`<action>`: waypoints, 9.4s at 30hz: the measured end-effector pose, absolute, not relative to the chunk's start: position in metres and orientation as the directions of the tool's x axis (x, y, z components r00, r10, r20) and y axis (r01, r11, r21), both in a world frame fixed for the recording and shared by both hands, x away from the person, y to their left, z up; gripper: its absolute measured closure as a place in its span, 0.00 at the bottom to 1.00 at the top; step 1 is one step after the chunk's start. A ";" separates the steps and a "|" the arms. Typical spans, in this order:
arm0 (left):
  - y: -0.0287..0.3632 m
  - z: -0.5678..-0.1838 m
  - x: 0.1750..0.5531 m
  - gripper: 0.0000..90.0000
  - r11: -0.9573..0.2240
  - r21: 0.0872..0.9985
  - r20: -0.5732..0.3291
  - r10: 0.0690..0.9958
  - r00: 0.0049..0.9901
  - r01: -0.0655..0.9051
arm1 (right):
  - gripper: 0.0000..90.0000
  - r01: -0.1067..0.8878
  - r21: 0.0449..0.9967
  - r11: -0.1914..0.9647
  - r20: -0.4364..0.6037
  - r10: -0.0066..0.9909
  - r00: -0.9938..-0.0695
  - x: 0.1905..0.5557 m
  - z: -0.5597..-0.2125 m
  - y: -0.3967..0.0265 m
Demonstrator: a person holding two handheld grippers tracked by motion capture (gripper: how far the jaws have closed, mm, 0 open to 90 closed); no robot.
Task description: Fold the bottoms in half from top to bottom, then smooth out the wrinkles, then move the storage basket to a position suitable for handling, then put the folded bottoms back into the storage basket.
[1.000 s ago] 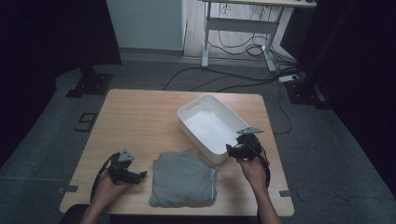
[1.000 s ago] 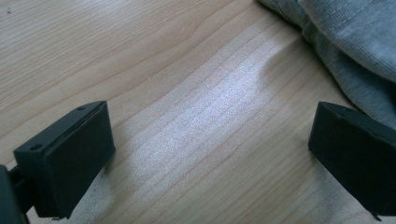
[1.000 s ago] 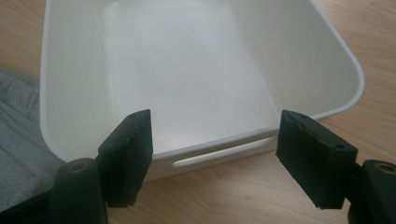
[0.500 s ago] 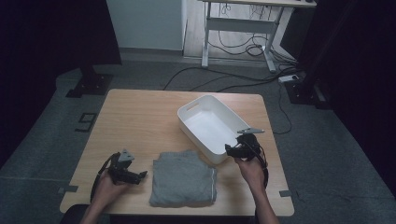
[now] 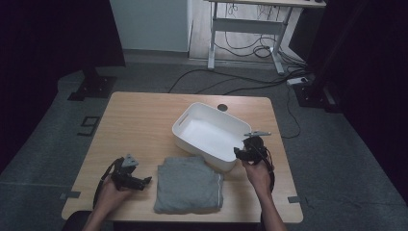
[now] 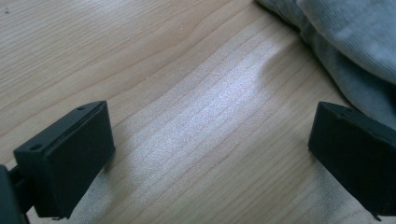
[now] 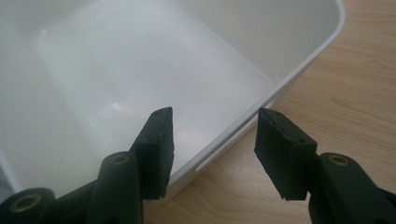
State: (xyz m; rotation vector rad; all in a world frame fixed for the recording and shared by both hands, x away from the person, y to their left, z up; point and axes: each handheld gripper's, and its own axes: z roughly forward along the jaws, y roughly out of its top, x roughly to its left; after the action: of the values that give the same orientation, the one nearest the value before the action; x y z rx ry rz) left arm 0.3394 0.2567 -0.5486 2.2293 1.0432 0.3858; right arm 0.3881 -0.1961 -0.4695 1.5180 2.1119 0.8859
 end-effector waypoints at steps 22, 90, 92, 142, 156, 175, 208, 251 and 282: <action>0.257 -0.549 0.339 0.00 -0.482 0.658 -0.004 0.766 0.643 0.579 | 0.48 0.683 0.677 0.272 0.035 0.916 -0.400 0.375 -0.465 -0.188; 0.257 -0.549 0.339 0.00 -0.482 0.658 -0.005 0.766 0.643 0.579 | 0.20 0.564 0.750 0.345 -0.010 0.858 -0.513 0.421 -0.449 -0.173; 0.257 -0.549 0.339 0.00 -0.483 0.657 -0.005 0.765 0.644 0.579 | 0.16 0.556 0.758 0.341 -0.006 0.856 -0.516 0.416 -0.448 -0.176; 0.259 -0.548 0.337 0.00 -0.483 0.657 -0.005 0.765 0.644 0.579 | 0.00 0.621 0.701 0.351 0.008 0.867 -0.498 0.326 -0.555 -0.218; 0.259 -0.549 0.337 0.00 -0.480 0.658 -0.007 0.766 0.643 0.580 | 0.00 0.612 0.714 0.341 0.006 0.870 -0.493 0.324 -0.557 -0.219; 0.256 -0.518 0.328 0.00 -0.428 0.714 -0.070 0.744 0.664 0.555 | 0.00 0.656 0.688 0.309 0.054 0.880 -0.471 0.323 -0.551 -0.220; 0.199 -0.541 0.314 0.00 -0.461 0.653 -0.137 0.708 0.693 0.601 | 0.00 0.712 0.624 0.322 0.256 0.776 -0.576 0.308 -0.525 -0.145; 0.186 -0.513 0.312 0.90 -0.479 0.729 -0.164 0.572 0.804 0.489 | 0.71 0.632 0.627 0.456 0.252 0.649 -0.718 0.302 -0.513 -0.112; 0.194 -0.429 0.315 0.90 -0.438 0.799 -0.125 0.548 0.827 0.411 | 0.70 0.580 0.717 0.388 0.270 0.612 -0.744 0.301 -0.438 -0.126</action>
State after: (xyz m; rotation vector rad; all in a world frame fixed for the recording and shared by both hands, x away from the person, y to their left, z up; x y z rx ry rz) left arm 0.3150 0.1942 -0.4288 2.0901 0.7030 0.1892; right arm 0.3013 -0.1264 -0.4375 1.1101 2.5849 1.3109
